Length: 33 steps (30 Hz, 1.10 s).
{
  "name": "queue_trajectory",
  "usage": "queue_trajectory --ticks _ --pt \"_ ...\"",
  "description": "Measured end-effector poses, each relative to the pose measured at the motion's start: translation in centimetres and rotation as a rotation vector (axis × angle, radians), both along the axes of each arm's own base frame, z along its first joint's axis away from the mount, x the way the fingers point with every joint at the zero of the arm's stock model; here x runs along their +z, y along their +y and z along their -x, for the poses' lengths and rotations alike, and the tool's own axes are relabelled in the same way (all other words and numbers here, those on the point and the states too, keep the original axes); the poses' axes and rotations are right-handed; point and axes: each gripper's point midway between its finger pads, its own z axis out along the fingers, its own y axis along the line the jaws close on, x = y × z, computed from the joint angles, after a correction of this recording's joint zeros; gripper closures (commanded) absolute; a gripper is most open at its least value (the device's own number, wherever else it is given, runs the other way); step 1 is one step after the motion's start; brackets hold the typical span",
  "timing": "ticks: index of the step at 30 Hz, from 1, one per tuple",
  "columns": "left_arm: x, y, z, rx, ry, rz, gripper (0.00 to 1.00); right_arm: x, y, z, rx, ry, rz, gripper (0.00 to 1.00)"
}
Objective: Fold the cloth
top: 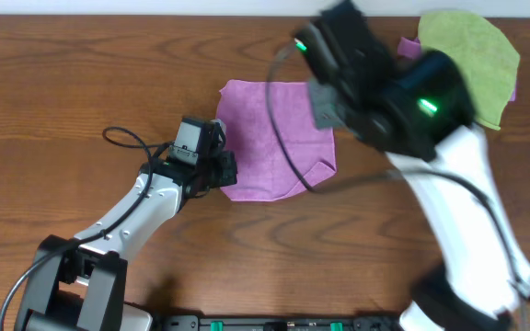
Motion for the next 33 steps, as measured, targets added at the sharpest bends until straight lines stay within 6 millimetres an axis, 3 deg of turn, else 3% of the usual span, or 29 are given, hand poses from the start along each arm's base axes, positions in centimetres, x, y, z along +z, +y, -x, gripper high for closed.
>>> queue_trajectory --ticks 3,6,13,17,19,23,33 --pt "0.0 0.0 0.0 -0.005 -0.002 -0.003 0.94 -0.1 -2.3 2.0 -0.030 -0.022 0.012 0.99" --pt "0.0 0.0 0.0 -0.009 -0.004 -0.005 0.94 -1.4 -3.5 3.2 -0.052 -0.062 -0.010 0.99" --pt "-0.3 -0.1 0.0 -0.018 -0.004 -0.009 0.94 -8.7 -7.0 9.2 -0.051 -0.073 -0.110 0.99" --pt "-1.9 -0.8 0.0 -0.038 0.015 -0.017 0.94 -13.9 -7.1 11.1 -0.035 -0.030 -0.163 0.99" --pt "-3.0 -1.2 0.2 -0.049 0.036 -0.024 0.94 -17.2 -6.2 11.0 -0.020 0.017 -0.172 0.99" --pt "-4.6 -1.4 0.2 -0.054 0.060 -0.032 0.94 -22.0 -4.1 9.7 -0.001 0.063 -0.203 0.99" --pt "-5.2 -2.2 -0.7 -0.067 0.047 -0.003 0.94 -28.6 -0.8 2.7 0.006 0.090 -0.297 0.99"
